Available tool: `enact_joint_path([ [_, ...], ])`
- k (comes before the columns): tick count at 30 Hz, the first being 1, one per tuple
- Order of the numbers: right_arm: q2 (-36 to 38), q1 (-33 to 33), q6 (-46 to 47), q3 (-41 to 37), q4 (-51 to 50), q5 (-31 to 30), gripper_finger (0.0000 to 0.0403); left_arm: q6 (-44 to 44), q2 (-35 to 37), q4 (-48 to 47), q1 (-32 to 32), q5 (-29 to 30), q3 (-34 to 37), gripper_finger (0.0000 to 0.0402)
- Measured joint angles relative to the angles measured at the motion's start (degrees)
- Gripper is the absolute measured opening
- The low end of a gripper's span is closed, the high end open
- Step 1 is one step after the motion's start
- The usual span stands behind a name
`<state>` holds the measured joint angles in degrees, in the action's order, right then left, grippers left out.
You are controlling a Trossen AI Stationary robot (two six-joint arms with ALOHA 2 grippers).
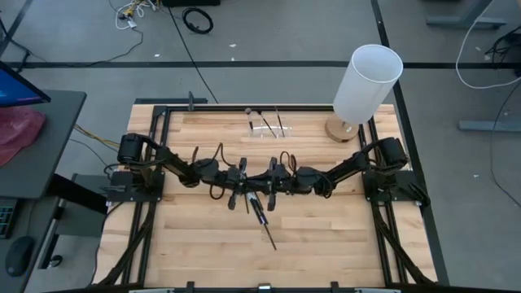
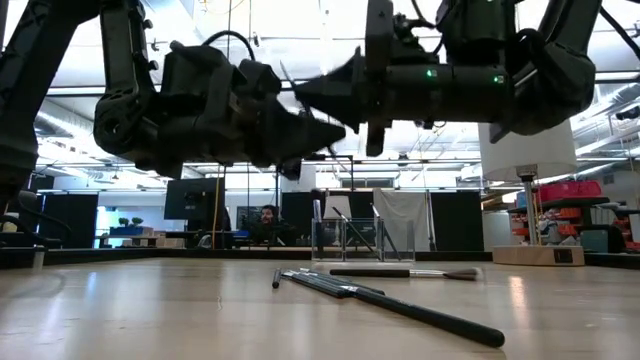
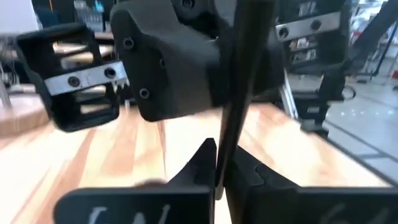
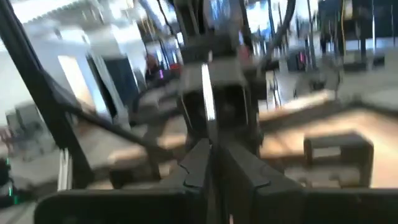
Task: Pick & Place Makeup Supplies
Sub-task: Put the black makeup brush into the transparent organizer
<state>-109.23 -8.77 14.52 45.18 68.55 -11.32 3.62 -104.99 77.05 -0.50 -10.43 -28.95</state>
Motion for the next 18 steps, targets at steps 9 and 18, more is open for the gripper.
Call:
enact_joint_path([
  [9,10.66,2.25,2.97,0.2,-34.24,2.73,0.0147,0.48,0.01,-11.36,1.23,1.07,-0.02,0.0015],
  [18,10.94,3.28,-5.68,13.66,-54.8,0.39,0.0197,0.65,0.01,-13.57,2.97,1.44,-0.02,0.0018],
])
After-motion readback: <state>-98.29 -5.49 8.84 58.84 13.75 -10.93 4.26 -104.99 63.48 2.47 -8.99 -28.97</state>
